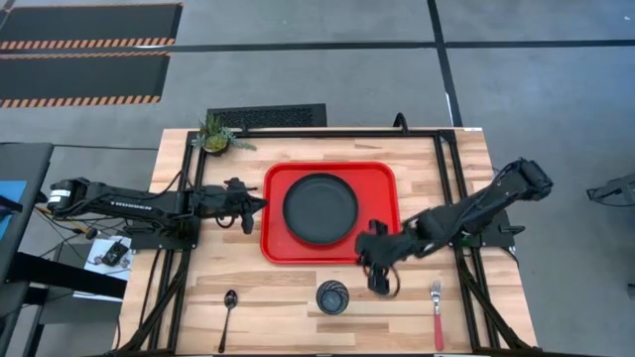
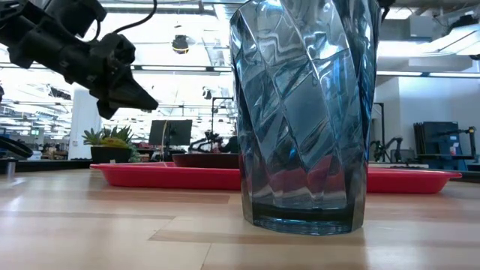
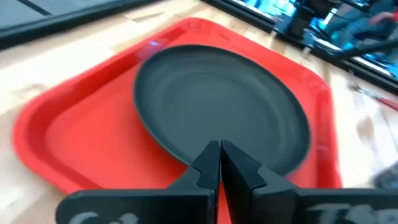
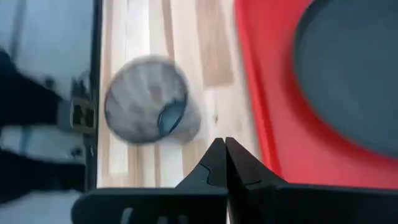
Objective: Pick and place plate/cup/fork/spoon on tray
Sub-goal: Put the blue glass on the red serving tray to the top right of the black plate
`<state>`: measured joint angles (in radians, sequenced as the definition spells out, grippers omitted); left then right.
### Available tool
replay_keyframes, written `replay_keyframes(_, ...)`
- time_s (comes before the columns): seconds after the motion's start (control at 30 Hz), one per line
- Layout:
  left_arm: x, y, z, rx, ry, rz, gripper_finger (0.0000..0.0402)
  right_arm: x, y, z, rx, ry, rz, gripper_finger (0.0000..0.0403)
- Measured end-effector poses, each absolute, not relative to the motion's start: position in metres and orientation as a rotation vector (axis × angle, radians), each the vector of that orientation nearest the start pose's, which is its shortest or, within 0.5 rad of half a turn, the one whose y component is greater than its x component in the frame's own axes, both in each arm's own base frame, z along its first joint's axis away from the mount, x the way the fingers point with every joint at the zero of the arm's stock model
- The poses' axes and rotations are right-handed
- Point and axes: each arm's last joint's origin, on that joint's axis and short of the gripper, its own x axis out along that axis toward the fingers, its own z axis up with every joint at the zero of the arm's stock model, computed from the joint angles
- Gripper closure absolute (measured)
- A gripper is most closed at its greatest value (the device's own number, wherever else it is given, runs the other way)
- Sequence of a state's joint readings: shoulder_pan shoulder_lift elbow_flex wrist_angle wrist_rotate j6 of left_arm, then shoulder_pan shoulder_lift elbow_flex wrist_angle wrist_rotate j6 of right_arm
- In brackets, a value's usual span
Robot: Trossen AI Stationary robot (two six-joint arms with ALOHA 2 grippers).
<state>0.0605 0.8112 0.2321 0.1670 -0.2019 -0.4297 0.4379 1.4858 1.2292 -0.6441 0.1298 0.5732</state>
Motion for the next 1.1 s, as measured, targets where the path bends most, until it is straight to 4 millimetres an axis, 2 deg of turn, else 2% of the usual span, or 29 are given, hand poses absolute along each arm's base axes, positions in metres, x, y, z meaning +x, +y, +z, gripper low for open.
replay_keyframes(0.23, 0.164, 0.014, 0.173, -0.356, 0.370, 0.261, 0.0401, 0.316, 0.174, 0.286, 0.161, 1.054, 0.071, 0.0375)
replay_keyframes(0.47, 0.164, 0.012, 0.172, -0.302, 0.388, 0.197, 0.0401, 0.346, 0.214, 0.299, 0.058, 1.048, 0.215, 0.0292)
replay_keyframes(0.6, 0.164, 0.012, 0.172, -0.277, 0.401, 0.174, 0.0401, 0.356, 0.229, 0.292, -0.034, 1.106, 0.258, 0.0242)
replay_keyframes(0.8, 0.163, 0.011, 0.170, -0.272, 0.424, 0.169, 0.0401, 0.365, 0.236, 0.270, -0.121, 1.196, 0.264, 0.0207)
replay_keyframes(1.1, 0.162, 0.011, 0.168, -0.270, 0.447, 0.167, 0.0401, 0.373, 0.234, 0.258, -0.135, 1.225, 0.279, 0.0222)
